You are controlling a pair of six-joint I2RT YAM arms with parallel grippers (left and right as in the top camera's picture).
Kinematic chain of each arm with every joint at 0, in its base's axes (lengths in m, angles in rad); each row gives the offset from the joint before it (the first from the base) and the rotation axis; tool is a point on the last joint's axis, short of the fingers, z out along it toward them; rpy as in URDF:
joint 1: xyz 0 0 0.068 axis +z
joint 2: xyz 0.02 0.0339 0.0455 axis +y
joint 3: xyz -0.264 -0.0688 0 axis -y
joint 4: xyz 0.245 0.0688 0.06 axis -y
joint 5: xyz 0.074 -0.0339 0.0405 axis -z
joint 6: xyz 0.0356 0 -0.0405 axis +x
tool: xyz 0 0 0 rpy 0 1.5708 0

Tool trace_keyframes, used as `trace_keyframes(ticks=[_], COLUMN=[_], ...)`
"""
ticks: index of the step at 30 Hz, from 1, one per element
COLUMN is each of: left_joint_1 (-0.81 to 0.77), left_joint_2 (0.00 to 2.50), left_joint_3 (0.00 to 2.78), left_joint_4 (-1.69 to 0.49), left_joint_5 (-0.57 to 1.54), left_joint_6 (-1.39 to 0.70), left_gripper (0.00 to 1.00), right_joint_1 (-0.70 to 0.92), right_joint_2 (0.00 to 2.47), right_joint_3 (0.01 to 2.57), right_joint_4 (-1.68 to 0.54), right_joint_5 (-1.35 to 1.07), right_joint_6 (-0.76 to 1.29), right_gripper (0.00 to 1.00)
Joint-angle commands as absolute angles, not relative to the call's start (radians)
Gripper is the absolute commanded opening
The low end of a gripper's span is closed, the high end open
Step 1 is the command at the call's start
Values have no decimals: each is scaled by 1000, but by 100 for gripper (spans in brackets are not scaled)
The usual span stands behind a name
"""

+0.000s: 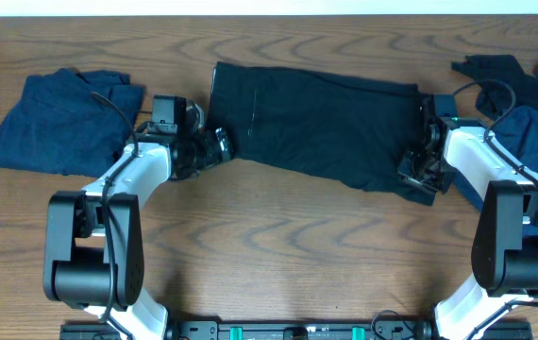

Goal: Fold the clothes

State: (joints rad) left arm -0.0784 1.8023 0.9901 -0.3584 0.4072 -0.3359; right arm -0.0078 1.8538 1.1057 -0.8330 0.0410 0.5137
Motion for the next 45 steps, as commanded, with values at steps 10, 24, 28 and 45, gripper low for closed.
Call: trace_keyframes(ticks=[10,24,28,45], left_joint_1=[-45,-117,-167,-164], left_joint_2=[1785,1664,1740,1889], left_joint_3=[920,923,923,922], left_joint_4=[-535,56,160,-190], left_joint_5=[294,485,486,479], left_joint_6=[-301,-292,-292,-291], left_gripper=[94,98,98,94], right_joint_1=[-4,-4,-4,-11], right_joint_2=[1866,1866,1866,1866], right_joint_3=[1084,1084,1084,1086], right_joint_4=[-881,-875,-875,-854], right_joint_5=[126,123,123,131], right_joint_6=[553,553,553,542], right_gripper=[33,34,35,35])
